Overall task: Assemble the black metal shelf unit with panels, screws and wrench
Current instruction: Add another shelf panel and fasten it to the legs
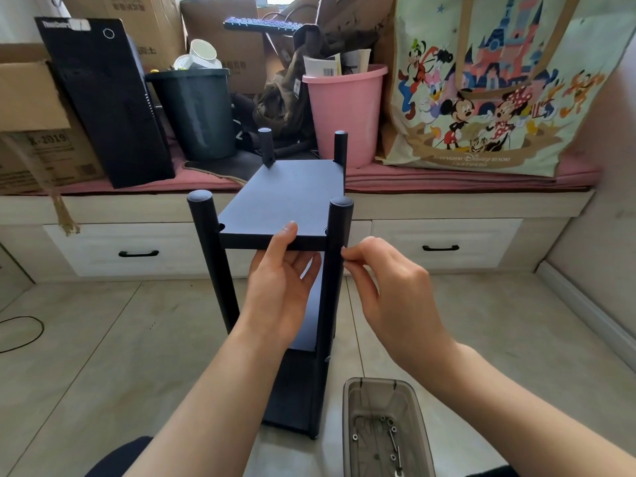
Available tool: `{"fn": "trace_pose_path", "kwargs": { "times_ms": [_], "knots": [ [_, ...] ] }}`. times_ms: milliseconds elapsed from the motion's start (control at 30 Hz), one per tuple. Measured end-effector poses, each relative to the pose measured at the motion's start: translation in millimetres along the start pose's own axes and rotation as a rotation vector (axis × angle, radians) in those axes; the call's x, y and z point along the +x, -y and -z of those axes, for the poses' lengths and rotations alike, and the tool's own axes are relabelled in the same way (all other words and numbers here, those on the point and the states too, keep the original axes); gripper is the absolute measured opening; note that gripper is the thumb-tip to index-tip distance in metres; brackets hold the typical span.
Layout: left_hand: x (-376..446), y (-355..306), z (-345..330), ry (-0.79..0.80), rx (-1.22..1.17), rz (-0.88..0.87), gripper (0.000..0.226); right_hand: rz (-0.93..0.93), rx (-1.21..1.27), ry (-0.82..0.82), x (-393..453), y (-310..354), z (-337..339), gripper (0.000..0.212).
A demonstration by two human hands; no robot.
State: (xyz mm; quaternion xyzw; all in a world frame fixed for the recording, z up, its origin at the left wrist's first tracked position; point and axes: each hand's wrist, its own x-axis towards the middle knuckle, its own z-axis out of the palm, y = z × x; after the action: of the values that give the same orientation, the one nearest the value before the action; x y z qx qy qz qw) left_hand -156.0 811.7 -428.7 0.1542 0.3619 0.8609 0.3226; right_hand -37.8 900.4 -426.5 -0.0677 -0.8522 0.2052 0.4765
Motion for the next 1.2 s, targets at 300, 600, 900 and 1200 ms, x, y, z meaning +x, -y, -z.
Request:
{"fn": "trace_pose_path", "kwargs": {
  "times_ms": [300, 600, 900, 1200],
  "knots": [
    [2.1, 0.4, 0.6, -0.009, 0.000, -0.002, 0.030, -0.302, 0.278, 0.061, 3.2, 1.0, 5.2, 0.012],
    [1.3, 0.4, 0.4, -0.014, 0.012, -0.007, 0.036, -0.061, -0.043, 0.029, 5.7, 4.3, 3.0, 0.004],
    [3.1, 1.2, 1.4, -0.003, 0.001, 0.005, 0.024, -0.039, -0.032, 0.058, 6.5, 3.5, 4.2, 0.006],
    [3.2, 0.4, 2.3, -0.002, 0.002, 0.004, 0.023, -0.270, 0.233, 0.120, 9.6, -0.9, 10.0, 0.017]
  ]
}}
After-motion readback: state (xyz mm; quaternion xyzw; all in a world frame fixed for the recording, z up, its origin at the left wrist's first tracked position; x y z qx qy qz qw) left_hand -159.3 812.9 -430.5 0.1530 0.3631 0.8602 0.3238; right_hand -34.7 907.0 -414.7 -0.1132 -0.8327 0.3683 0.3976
